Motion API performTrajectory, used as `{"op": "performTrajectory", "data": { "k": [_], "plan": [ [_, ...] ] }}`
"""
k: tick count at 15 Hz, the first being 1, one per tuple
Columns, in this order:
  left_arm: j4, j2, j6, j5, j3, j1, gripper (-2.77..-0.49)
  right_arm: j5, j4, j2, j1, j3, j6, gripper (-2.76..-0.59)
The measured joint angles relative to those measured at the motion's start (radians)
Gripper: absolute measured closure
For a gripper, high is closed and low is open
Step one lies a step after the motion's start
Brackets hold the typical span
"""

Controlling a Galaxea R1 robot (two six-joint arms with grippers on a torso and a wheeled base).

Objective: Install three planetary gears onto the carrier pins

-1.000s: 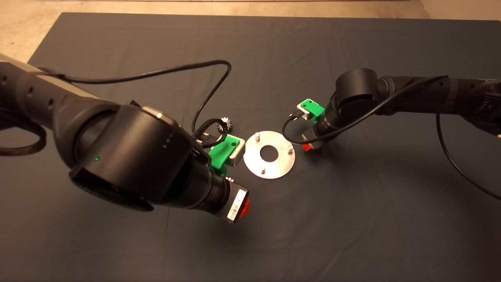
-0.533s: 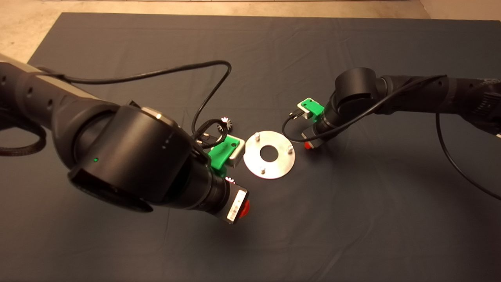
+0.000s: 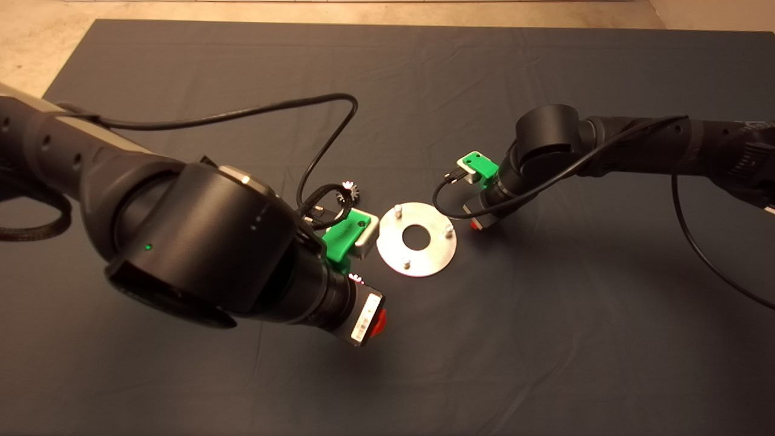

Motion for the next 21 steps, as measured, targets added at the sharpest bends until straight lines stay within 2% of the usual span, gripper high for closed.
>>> {"op": "performTrajectory", "data": {
  "k": [8,11,13,14,15,16,17,18,20,21],
  "plan": [
    [0.000,0.000,0.000,0.000,0.000,0.000,-2.19,0.001,0.001,0.000,0.000,0.000,0.012,-1.09],
    [0.000,0.000,0.000,0.000,0.000,0.000,-2.19,0.003,0.011,0.000,0.000,0.000,0.024,-1.09],
    [0.000,0.000,0.000,0.000,0.000,0.000,-2.19,0.019,0.045,-0.004,0.002,0.000,0.027,-1.08],
    [0.000,0.000,0.000,0.000,0.000,0.000,-2.19,0.031,0.071,-0.006,0.006,-0.001,0.027,-1.08],
    [0.000,0.000,0.000,0.000,0.000,0.000,-2.19,0.045,0.110,-0.006,0.017,-0.002,0.027,-1.07],
    [0.000,0.000,0.000,0.000,0.000,0.000,-2.19,0.051,0.145,-0.006,0.034,-0.001,0.027,-1.07],
    [0.000,0.000,0.000,0.000,0.000,0.000,-2.19,0.055,0.167,-0.006,0.054,-0.001,0.027,-1.07],
    [0.000,0.000,0.000,0.000,0.000,0.000,-2.19,0.055,0.193,-0.006,0.085,-0.001,0.027,-1.06],
    [0.000,0.000,0.000,0.000,0.000,0.000,-2.19,0.055,0.226,-0.006,0.140,-0.001,0.026,-1.06],
    [0.000,0.000,0.000,0.000,0.000,0.000,-2.19,0.056,0.234,-0.006,0.158,-0.001,0.026,-1.05]
  ]
}}
